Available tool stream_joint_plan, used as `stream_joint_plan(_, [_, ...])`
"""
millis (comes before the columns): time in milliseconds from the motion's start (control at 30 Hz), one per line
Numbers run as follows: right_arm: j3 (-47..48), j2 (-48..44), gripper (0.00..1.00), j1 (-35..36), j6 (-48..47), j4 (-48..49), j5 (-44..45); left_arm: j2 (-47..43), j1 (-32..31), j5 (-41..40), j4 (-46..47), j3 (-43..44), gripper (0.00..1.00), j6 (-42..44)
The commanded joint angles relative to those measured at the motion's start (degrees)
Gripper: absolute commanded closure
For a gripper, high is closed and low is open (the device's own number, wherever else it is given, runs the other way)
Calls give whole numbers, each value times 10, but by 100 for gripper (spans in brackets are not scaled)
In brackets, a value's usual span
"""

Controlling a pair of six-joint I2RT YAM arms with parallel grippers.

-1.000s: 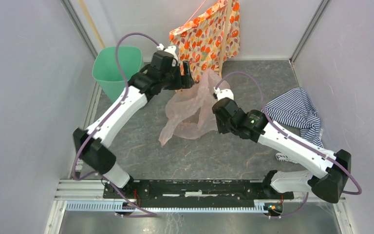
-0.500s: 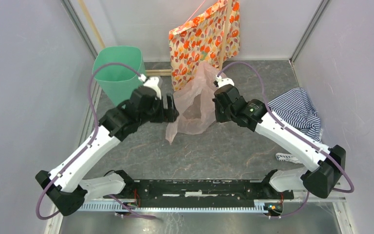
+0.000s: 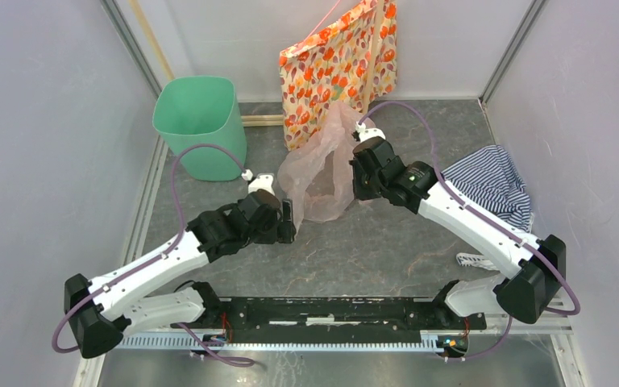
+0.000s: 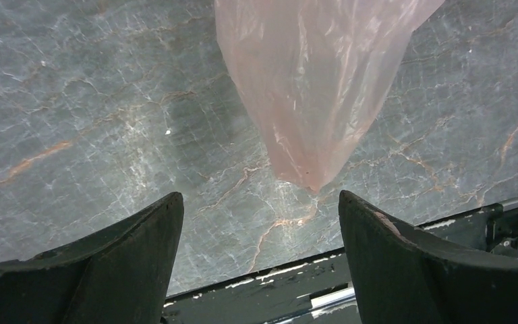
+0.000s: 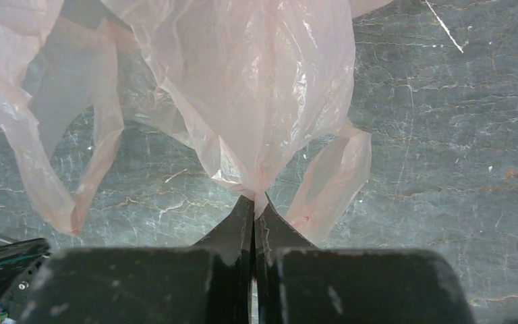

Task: Put the trash bags into the trash bin

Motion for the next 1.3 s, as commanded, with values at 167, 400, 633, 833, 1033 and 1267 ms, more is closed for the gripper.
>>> stream_joint_plan(167, [7,-6,100,-1,15,26,-2,25,-25,-19,177,-47,9,-28])
stream_joint_plan(400, [26,-5,100,-2,9,15,1,87,-37,-86,216,-39,22,-14])
stream_joint_plan(633, [41,-1,77,-1,-83,0,22,77,-36,-103,129,65,97,-2])
stream_joint_plan(833, [-69,-65,27,-2,-165,77,66,120,-10,-24,10,194,98,-28])
stream_joint_plan(1033, [-184,-131,21,-2,-153,128,97,135,71,63,-11,245,98,-18])
stream_joint_plan(1267, [-265,-176,21,-2,-106,128,118,155,101,94,-25,274,98,-4])
